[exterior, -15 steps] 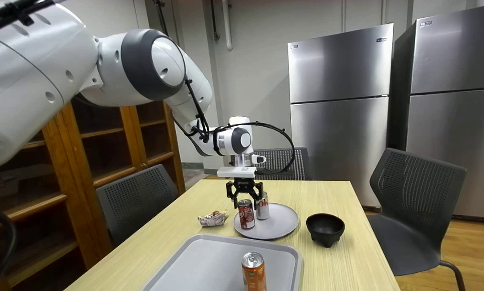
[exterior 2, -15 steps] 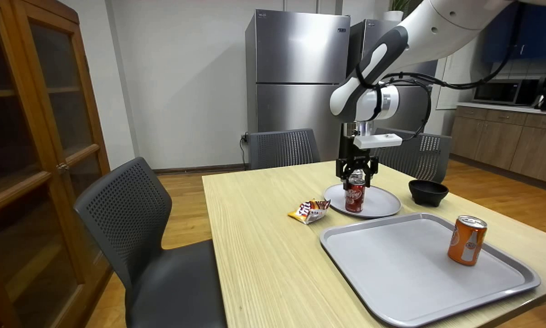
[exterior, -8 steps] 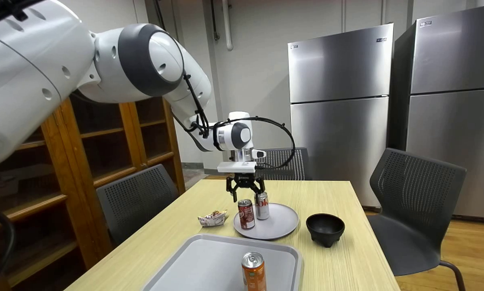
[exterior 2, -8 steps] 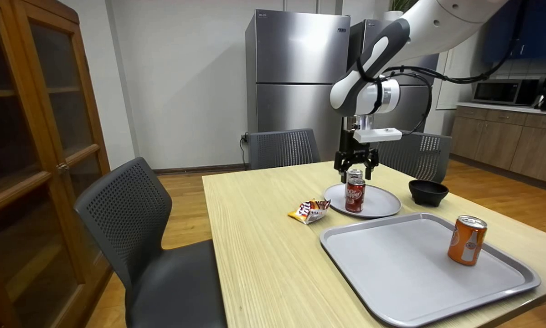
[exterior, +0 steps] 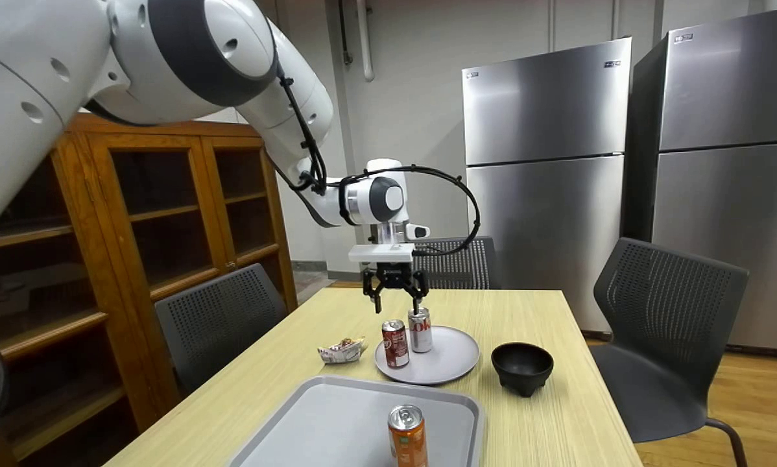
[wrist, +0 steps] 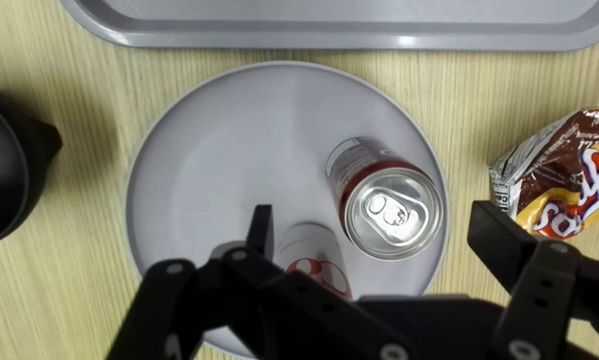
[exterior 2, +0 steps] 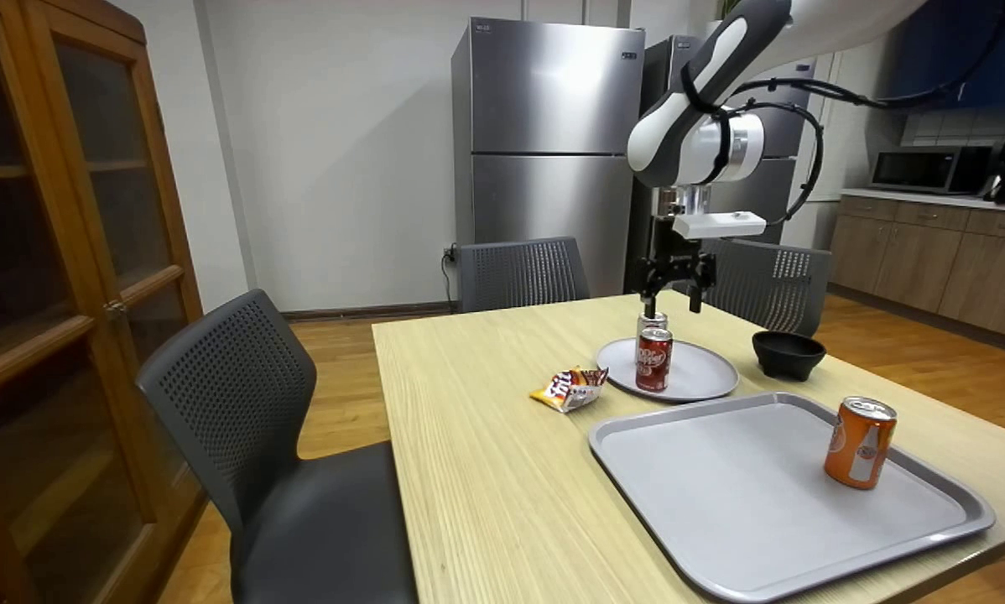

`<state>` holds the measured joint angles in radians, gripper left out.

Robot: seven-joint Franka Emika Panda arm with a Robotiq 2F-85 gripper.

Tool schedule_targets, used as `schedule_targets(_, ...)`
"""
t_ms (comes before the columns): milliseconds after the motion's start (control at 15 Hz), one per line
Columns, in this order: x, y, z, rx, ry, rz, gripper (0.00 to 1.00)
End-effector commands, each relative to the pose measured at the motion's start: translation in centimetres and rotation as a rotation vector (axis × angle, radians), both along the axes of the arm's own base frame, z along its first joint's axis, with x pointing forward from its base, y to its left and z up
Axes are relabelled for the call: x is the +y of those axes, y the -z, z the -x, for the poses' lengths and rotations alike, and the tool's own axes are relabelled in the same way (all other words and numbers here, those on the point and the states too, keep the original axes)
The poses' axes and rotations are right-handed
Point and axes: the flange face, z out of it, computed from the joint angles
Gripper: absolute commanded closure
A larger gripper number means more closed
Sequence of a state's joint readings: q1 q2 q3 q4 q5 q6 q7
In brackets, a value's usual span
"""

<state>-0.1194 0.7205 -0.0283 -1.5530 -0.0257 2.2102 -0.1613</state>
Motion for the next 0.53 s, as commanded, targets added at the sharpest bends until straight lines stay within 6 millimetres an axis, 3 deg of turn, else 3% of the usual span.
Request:
schedule_targets(0, -0.3, -1.7, 3.7, 0.000, -0.034, -0.025, 0.00)
schedule_targets(467, -0.3, -1.1, 9.2, -0.053, -0.076, -0.004, 0.00)
